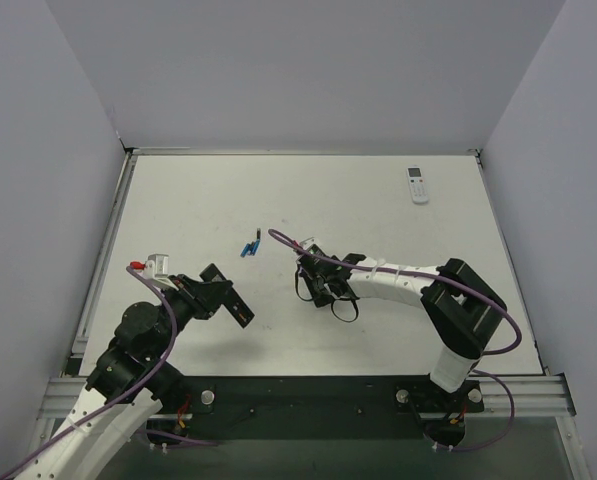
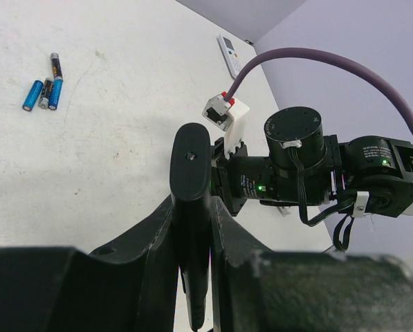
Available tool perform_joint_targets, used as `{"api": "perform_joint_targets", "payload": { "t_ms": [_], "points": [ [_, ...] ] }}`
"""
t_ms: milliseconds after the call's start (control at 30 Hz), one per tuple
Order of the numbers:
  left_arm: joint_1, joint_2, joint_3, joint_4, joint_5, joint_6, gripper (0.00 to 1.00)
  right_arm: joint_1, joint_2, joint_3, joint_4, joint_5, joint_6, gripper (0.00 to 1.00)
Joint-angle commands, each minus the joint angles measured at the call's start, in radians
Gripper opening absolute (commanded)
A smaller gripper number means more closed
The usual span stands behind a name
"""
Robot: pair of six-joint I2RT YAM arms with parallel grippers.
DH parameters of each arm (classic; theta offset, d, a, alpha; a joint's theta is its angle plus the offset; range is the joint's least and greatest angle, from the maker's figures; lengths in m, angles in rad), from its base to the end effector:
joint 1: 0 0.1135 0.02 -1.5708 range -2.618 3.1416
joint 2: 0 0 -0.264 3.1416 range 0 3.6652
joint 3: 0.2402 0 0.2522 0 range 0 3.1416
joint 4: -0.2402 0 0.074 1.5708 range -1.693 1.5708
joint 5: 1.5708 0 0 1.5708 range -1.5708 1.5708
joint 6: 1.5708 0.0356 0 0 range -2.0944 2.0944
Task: Load the batteries into the remote control
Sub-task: Move the battery to the center of the board.
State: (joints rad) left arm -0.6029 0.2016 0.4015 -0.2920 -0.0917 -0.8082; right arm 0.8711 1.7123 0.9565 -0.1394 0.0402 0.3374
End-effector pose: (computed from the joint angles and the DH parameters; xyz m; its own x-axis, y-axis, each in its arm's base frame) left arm 0.0830 -0.0532 0.2637 -0.4063 -0.5944 -0.6940 0.2834 0.6400 -0.7142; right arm 0.2234 0.2631 0.1650 -0.7219 -0.3439 -0.6005 -0.5397 0.8230 0.1774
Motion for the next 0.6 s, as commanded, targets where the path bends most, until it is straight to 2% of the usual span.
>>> {"api": "perform_joint_targets", "payload": {
  "t_ms": [0, 100, 200, 333, 400, 433, 567],
  "points": [
    [-0.005, -0.002, -0.001, 0.071, 0.026, -0.013, 0.00, -0.007, 0.013, -0.025, -0.097, 0.095, 0.022, 0.00],
    [-0.005, -0.008, -0.007, 0.067, 0.027, -0.014, 0.00, 0.006, 0.024, -0.007, -0.094, 0.034, -0.076, 0.01],
    [-0.005, -0.011, -0.010, 0.068, 0.029, -0.014, 0.00, 0.040, 0.036, 0.024, -0.118, 0.010, -0.168, 0.08],
    [-0.005, -0.001, -0.009, 0.076, 0.035, -0.011, 0.00, 0.058, 0.055, 0.057, -0.157, -0.003, -0.204, 0.22],
    [-0.005, -0.001, -0.007, 0.074, 0.040, -0.008, 0.00, 0.060, 0.058, 0.060, -0.166, -0.017, -0.205, 0.26],
    [-0.005, -0.002, -0.009, 0.073, 0.040, -0.009, 0.00, 0.062, 0.058, 0.060, -0.172, -0.019, -0.209, 0.31],
    [-0.005, -0.008, -0.012, 0.070, 0.041, -0.008, 0.00, 0.055, 0.052, 0.065, -0.226, 0.000, -0.225, 0.36]
  ]
}}
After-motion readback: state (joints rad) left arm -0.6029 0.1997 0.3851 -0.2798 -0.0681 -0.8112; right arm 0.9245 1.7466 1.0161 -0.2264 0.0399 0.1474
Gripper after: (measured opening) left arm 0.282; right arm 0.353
